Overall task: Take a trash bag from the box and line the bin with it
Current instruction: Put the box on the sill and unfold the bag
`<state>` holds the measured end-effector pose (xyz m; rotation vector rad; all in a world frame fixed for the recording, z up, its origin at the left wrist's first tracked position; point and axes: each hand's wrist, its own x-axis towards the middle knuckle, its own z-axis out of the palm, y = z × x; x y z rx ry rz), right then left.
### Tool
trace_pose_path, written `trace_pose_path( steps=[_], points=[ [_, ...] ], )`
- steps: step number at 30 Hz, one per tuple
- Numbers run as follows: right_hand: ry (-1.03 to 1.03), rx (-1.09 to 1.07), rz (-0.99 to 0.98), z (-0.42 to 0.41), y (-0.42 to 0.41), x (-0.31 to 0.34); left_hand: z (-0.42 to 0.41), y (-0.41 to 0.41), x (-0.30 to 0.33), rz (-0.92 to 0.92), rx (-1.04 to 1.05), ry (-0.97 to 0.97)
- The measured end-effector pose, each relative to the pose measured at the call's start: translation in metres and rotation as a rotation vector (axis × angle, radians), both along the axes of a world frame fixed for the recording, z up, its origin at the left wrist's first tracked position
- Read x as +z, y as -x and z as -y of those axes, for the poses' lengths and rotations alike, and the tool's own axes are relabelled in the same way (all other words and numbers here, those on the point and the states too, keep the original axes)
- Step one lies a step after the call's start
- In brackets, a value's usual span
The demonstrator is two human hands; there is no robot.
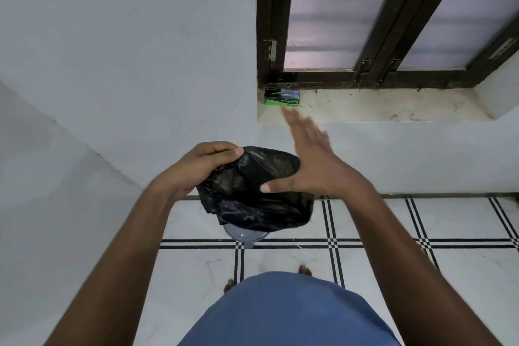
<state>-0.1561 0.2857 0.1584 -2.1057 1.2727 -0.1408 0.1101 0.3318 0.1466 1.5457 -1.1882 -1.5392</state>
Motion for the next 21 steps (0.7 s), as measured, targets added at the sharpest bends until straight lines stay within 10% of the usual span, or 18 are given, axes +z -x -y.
trace_pose_path(
  steps=[7,12,21],
  points=[
    [-0.192,-0.133,0.246,-0.006,-0.029,-0.010,-0.007,-0.017,0.006,0.179,-0.082,0.030],
    [-0.254,-0.516,0.479,-0.016,-0.021,-0.021,-0.015,-0.052,-0.012,1.036,-0.248,-0.106],
    [-0.399,-0.458,0.232,-0.045,-0.011,-0.042,-0.032,-0.083,-0.032,0.445,-0.225,-0.222]
  ],
)
